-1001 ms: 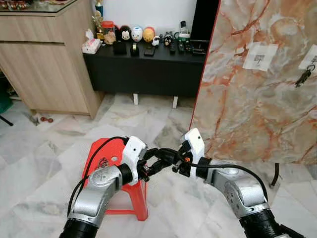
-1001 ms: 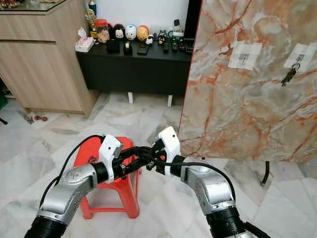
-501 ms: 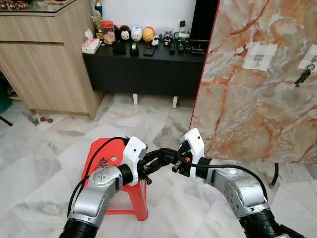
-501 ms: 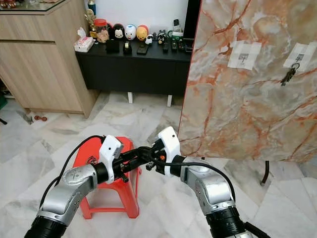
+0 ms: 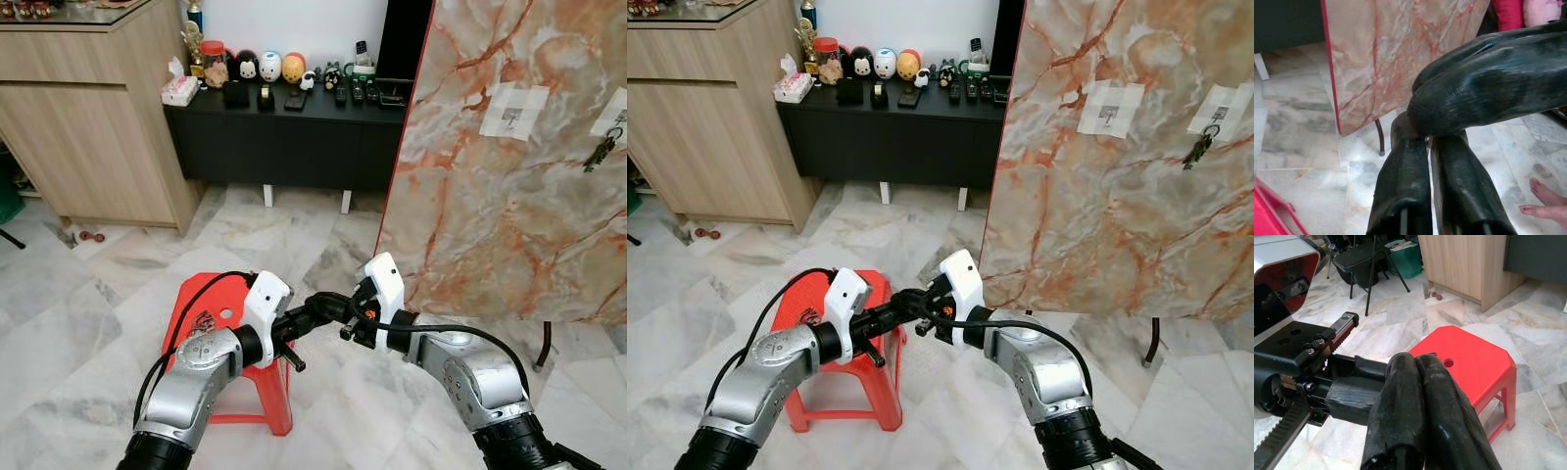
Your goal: Hang keys on a hook
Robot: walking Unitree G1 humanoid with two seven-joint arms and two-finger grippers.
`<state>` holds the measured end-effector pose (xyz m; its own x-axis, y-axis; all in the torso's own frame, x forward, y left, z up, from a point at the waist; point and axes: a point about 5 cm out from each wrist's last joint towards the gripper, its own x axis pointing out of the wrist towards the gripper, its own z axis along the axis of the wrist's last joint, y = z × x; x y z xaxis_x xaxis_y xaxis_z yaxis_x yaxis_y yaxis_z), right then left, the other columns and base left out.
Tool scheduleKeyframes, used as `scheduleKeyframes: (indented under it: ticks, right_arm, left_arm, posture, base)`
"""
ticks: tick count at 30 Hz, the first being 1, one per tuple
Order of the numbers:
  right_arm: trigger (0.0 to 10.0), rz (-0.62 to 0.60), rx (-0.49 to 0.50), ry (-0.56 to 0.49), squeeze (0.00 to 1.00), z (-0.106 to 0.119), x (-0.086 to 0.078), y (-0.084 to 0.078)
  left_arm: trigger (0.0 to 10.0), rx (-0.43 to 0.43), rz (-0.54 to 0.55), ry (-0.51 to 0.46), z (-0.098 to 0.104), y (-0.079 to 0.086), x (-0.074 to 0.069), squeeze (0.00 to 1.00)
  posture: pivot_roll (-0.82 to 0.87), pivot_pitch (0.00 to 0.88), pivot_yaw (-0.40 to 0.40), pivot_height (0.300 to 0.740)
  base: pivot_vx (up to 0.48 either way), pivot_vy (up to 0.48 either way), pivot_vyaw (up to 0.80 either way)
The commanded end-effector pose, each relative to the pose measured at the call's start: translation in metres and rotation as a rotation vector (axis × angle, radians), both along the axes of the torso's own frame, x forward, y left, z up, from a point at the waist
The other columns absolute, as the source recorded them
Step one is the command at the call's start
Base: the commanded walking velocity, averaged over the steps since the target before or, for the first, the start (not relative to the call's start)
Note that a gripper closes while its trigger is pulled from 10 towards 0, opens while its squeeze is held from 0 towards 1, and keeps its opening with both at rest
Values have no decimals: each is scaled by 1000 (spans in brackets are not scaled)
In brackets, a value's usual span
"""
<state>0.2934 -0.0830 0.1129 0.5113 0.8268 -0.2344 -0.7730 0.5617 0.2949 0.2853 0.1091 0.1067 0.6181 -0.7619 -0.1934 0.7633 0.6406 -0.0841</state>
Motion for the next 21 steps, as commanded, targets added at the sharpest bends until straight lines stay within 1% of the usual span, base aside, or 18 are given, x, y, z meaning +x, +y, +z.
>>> scheduleKeyframes:
  ticks: [1, 2, 4, 9, 14, 17, 21]
  right_arm:
    - [10000, 13, 11, -25, 529, 5, -2, 0]
    - [10000, 13, 11, -25, 529, 5, -2, 0]
    - [10000, 15, 12, -25, 1000, 5, -2, 0]
    - [10000, 19, 9, -27, 1000, 5, -2, -3]
    - [10000, 20, 6, -30, 1000, 6, -2, -11]
    - [10000, 15, -5, -31, 1000, 5, -3, -17]
    - [10000, 19, -8, -30, 1000, 5, -3, -19]
  left_arm:
    - [0, 22, 7, 22, -6, 3, -1, 0]
    - [0, 22, 7, 22, -6, 3, -1, 0]
    - [0, 22, 7, 22, -6, 3, -1, 0]
    - [0, 23, 9, 25, -6, 3, -1, 0]
    - [0, 33, 13, 33, -9, 6, -3, 0]
    - [0, 78, 18, 47, -17, 11, -7, 0]
    - [0, 96, 23, 62, -21, 14, -8, 0]
  posture:
    - [54, 42, -57, 740]
    - [54, 42, -57, 740]
    - [52, 41, -58, 740]
    - [54, 44, -59, 740]
    - [53, 45, -58, 740]
    - [50, 47, -57, 740]
    - [51, 51, -54, 740]
  base:
    - [0, 0, 0]
    - [0, 0, 0]
    - [0, 0, 0]
    - [0, 0, 0]
    - [0, 0, 0]
    - [0, 0, 0]
    - [0, 0, 0]
